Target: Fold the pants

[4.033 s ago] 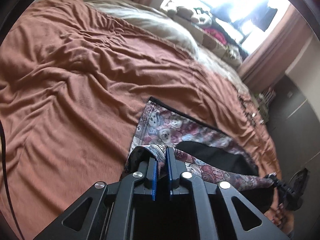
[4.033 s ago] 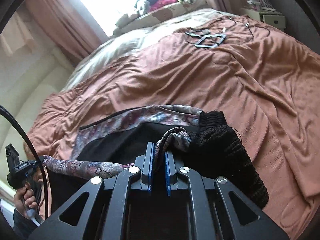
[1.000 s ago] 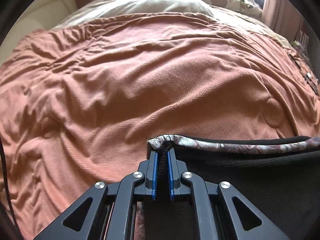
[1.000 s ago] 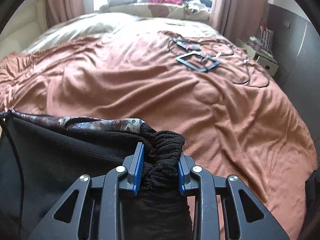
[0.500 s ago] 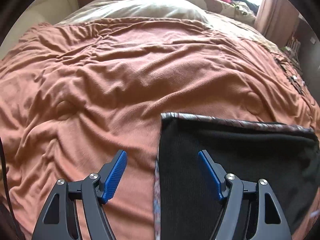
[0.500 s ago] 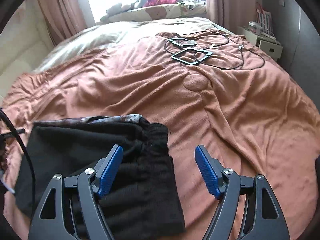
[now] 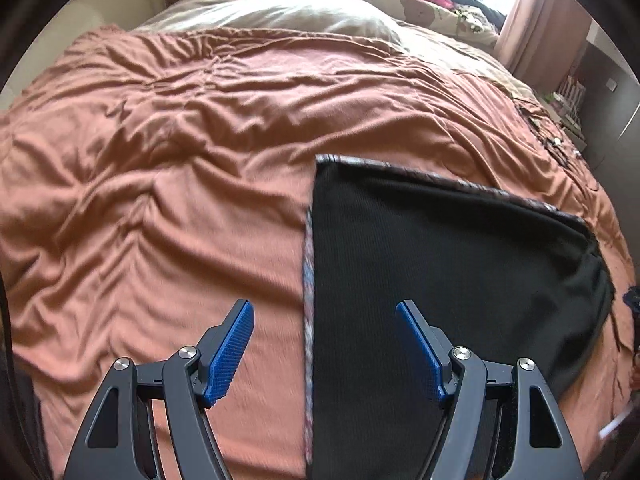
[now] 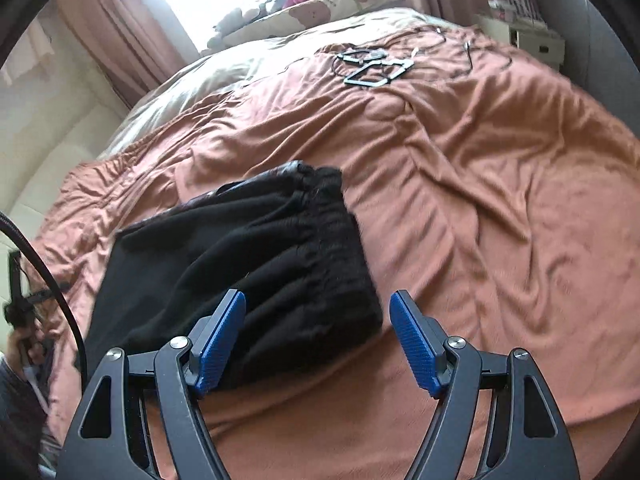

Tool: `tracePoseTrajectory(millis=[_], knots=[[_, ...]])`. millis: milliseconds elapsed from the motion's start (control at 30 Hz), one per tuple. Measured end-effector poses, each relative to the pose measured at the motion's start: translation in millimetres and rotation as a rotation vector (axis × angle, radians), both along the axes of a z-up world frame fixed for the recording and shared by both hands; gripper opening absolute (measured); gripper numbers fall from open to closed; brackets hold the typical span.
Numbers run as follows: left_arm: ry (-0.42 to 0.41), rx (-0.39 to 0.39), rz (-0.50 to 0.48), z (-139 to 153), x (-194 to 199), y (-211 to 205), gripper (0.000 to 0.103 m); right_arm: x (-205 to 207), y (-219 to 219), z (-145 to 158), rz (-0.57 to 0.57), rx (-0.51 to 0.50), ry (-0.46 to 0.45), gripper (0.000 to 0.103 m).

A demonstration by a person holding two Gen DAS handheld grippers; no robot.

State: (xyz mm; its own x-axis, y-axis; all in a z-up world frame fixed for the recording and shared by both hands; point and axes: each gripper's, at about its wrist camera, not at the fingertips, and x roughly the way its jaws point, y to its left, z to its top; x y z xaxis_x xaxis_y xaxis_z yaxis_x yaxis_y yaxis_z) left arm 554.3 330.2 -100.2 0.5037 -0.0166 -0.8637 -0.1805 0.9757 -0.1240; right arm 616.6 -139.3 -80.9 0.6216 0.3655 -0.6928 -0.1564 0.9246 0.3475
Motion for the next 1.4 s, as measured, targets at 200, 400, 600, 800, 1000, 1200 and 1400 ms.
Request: tracePoseTrajectory(millis=[200,400,600,800,1000,1200,1400], knots=[[0.014,-0.014,-0.002,-8.9,-34.3,-8.8,0.075,-14.2,-5.7,-11.8,0.012,0.098,0.035,0.073],[0.007,-0.044,0.043,-13.8,-66.9,-11.1,0.075,-15.4,-9.0,-28.6,0.013,0.211,0.067,0.073],[0.011,-0.105,0.075,-24.2,-90.6,-12.4,0.075,-6.4,-10.6,-46.6,0.011,0.332,0.106,0.073],[0.055,-0.257,0.142,-44.9,-105.9,-3.4,0.073,5.7,1.7,-68.0,0.016,0.388,0.160,0.073],[0.104,-0.381,0.209,-66.9,-116.5,6.7,0.056,13.2,1.8,-82.5,0.019,0.416,0.187,0.073],[0.104,-0.492,0.257,-77.3,-128.5,11.1,0.053,14.3,-4.3,-85.8,0.014,0.443,0.182,0.070],[0.044,-0.567,0.324,-82.6,-135.0,16.2,0.052,10.5,-5.0,-91.5,-0.003,0.472,0.167,0.068]])
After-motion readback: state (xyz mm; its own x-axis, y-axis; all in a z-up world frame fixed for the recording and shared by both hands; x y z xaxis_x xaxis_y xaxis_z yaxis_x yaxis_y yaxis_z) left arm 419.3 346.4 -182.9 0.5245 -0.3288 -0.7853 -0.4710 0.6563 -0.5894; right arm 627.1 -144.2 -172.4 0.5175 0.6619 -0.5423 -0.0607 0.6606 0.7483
